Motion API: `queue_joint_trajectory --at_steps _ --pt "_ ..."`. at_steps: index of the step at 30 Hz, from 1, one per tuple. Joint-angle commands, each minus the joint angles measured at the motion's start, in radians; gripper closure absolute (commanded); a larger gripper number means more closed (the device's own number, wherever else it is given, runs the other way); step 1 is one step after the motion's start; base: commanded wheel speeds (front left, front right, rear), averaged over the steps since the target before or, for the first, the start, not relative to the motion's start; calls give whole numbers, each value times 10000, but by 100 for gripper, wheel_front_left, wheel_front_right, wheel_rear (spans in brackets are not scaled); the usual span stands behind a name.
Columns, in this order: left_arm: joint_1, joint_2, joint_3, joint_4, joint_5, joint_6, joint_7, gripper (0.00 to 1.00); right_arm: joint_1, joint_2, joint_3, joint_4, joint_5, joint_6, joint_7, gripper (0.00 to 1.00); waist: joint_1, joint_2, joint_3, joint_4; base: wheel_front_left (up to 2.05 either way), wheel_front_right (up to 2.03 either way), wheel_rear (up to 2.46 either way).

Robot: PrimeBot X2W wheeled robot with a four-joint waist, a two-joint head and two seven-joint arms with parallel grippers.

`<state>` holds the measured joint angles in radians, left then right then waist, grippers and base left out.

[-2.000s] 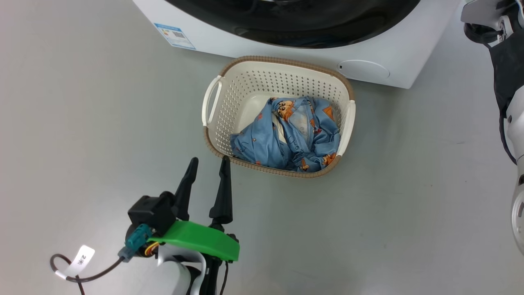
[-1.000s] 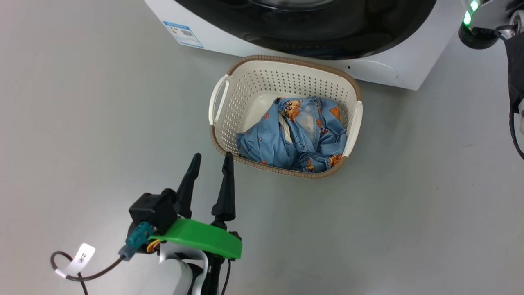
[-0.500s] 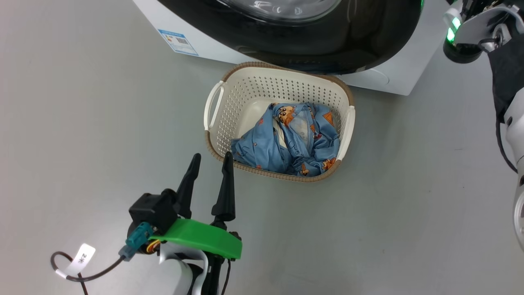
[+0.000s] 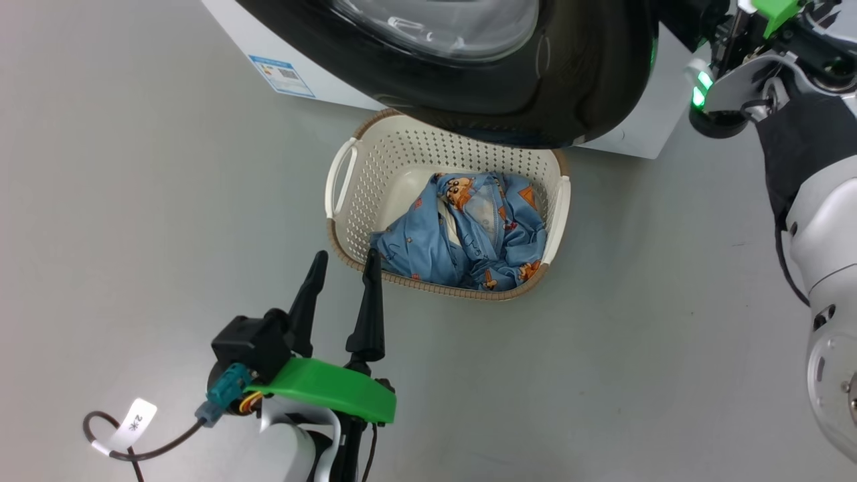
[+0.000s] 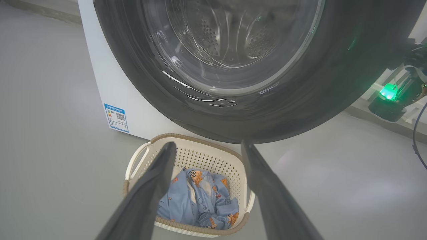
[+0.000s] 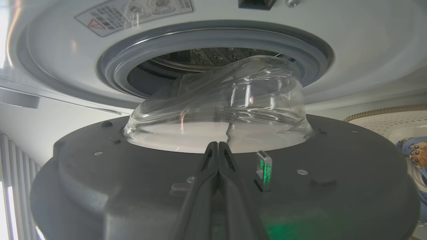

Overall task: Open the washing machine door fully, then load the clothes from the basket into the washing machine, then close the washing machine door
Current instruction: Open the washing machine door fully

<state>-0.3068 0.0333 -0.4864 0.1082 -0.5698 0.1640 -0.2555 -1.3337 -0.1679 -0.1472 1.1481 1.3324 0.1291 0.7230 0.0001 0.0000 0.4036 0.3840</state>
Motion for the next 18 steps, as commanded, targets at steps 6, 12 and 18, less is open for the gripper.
queue_joint_trajectory --at_steps 6,12,18 --pt "15 169 317 -179 111 49 -63 0 428 646 194 -568 194 16 350 100 -1 0 -111 -85 0 0 0" --pt "68 169 376 -163 157 42 -63 0 846 856 376 -851 193 16 655 100 -1 0 -209 -173 0 0 0" --pt "136 169 399 -159 223 44 -63 0 1273 1058 506 -1196 353 16 889 100 -1 0 -329 -299 0 0 0"
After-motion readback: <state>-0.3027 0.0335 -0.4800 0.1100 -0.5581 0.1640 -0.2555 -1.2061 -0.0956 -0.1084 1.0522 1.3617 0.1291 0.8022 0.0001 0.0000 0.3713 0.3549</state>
